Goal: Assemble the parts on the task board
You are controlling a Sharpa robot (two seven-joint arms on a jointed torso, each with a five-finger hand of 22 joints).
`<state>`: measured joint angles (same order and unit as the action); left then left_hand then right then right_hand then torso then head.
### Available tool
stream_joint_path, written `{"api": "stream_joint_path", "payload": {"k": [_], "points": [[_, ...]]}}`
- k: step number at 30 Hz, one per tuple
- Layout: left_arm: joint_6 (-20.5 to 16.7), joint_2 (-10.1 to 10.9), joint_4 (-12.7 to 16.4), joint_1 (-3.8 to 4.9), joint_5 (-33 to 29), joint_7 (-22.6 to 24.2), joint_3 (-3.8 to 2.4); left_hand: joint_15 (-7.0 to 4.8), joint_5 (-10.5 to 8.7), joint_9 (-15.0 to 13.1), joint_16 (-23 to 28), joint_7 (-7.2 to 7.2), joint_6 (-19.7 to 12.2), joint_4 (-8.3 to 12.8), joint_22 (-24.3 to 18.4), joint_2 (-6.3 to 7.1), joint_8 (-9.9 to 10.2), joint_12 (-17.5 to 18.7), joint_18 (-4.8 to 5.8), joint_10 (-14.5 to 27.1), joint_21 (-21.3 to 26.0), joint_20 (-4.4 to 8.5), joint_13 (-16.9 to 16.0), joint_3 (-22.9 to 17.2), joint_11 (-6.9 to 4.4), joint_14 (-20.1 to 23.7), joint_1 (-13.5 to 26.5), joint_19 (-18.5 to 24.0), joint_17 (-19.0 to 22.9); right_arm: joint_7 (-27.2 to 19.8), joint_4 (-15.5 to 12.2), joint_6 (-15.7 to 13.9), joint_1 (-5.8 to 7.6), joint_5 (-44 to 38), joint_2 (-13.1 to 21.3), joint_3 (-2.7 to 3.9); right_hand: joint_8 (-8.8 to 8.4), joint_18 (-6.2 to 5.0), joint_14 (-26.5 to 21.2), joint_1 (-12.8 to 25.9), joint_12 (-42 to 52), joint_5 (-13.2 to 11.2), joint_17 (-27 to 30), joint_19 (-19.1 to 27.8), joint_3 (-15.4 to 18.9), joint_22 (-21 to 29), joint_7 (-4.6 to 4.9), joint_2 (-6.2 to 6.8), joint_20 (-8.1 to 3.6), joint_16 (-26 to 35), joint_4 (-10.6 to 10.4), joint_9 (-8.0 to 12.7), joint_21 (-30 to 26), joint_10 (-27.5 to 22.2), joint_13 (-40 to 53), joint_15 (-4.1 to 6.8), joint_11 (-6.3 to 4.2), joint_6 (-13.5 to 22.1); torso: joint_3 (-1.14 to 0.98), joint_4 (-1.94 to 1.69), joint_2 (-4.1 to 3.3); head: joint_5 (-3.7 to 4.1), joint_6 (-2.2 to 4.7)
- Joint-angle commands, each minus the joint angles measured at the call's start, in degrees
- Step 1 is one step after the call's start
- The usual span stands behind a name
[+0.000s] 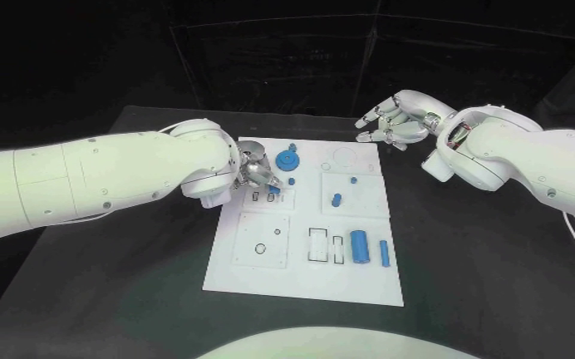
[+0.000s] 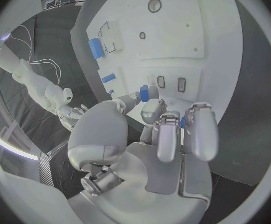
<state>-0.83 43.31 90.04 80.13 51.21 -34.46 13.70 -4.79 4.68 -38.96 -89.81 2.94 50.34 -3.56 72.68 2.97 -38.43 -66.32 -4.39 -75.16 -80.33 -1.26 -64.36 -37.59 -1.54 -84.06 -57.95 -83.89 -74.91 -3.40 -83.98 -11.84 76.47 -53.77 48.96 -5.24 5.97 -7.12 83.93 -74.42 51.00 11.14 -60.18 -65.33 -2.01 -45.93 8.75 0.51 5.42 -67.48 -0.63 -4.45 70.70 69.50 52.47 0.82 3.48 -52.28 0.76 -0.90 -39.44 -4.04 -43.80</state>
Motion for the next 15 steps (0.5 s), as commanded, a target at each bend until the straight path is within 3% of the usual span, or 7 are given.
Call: {"api": "stream_joint_path", "payload": {"k": [1, 7, 9, 15], "points": [[-3.6, 0.0, 0.1, -0.51, 5.6, 0.5, -0.01, -0.14, 0.28, -0.1, -0.2, -0.37, -0.2, 9.0, 0.1, -0.25, -0.3, 0.0, 0.93, -0.3, 0.2, -0.12, 0.0, -9.3, -0.02, -5.9, 0.4, 0.1, -15.1, -0.1, 0.0, 0.3, 0.13, 0.0, 0.0, 0.05, 0.28, -0.91, -0.1, -0.3, -0.2, 0.2, 0.0, 0.4, 0.4, 0.0, -0.04, -0.18, 0.11, 0.4, 0.1, 0.0, -0.3, -0.5, -0.1, 0.04, 0.03, -0.2, -0.03, -0.08, 0.09, 0.00, -0.22], [-2.9, 0.0, -0.3, -1.37, 8.9, -0.2, -0.01, -0.15, 0.28, -0.1, -0.2, -0.38, -0.2, 9.1, 0.0, -0.20, -0.3, -0.1, 0.93, -0.3, 0.2, -0.11, -0.1, -9.4, -0.03, -5.9, 0.4, 0.1, -15.1, -0.1, 0.1, 0.3, 0.13, 0.0, 0.1, 0.05, 0.28, -0.91, -0.1, -0.3, -0.2, 0.2, 0.0, 0.4, 0.4, 0.0, -0.04, -0.18, 0.11, 0.4, 0.1, 0.0, -0.3, -0.5, -0.1, 0.04, 0.03, -0.2, 0.05, 0.04, 0.06, 0.00, -0.36], [-2.4, -0.1, -0.4, -1.51, 9.6, -0.4, -0.01, -0.15, 0.27, -0.2, -0.2, -0.38, -0.2, 9.1, 0.1, -0.14, -0.3, -0.2, 0.95, -0.4, 0.2, -0.11, -0.1, -9.5, -0.03, -5.9, 0.5, 0.1, -15.1, -0.2, 0.1, 0.2, 0.13, 0.0, 0.1, 0.05, 0.28, -0.92, -0.1, -0.3, -0.2, 0.2, 0.1, 0.5, 0.4, 0.1, -0.04, -0.18, 0.11, 0.4, 0.1, 0.0, -0.3, -0.5, -0.1, 0.03, 0.03, -0.2, 0.05, 0.04, 0.03, 0.39, -0.36], [-0.1, -0.4, -0.6, -1.81, 10.4, -1.5, 0.00, -0.17, 0.26, -0.2, -0.2, -0.40, -0.2, 9.2, 0.3, -0.04, -0.4, -0.3, 0.98, -0.5, 0.1, -0.10, -0.2, -9.6, -0.05, -5.9, 0.5, 0.0, -15.1, -0.3, 0.1, 0.2, 0.12, 0.0, 0.0, 0.05, 0.30, -0.94, -0.1, -0.3, -0.3, 0.2, 0.1, 0.5, 0.5, 0.2, -0.05, -0.19, 0.11, 0.4, 0.0, 0.0, -0.4, -0.6, -0.2, 0.03, 0.03, -0.2, 0.05, 0.01, -0.02, 0.43, -0.43]]}}
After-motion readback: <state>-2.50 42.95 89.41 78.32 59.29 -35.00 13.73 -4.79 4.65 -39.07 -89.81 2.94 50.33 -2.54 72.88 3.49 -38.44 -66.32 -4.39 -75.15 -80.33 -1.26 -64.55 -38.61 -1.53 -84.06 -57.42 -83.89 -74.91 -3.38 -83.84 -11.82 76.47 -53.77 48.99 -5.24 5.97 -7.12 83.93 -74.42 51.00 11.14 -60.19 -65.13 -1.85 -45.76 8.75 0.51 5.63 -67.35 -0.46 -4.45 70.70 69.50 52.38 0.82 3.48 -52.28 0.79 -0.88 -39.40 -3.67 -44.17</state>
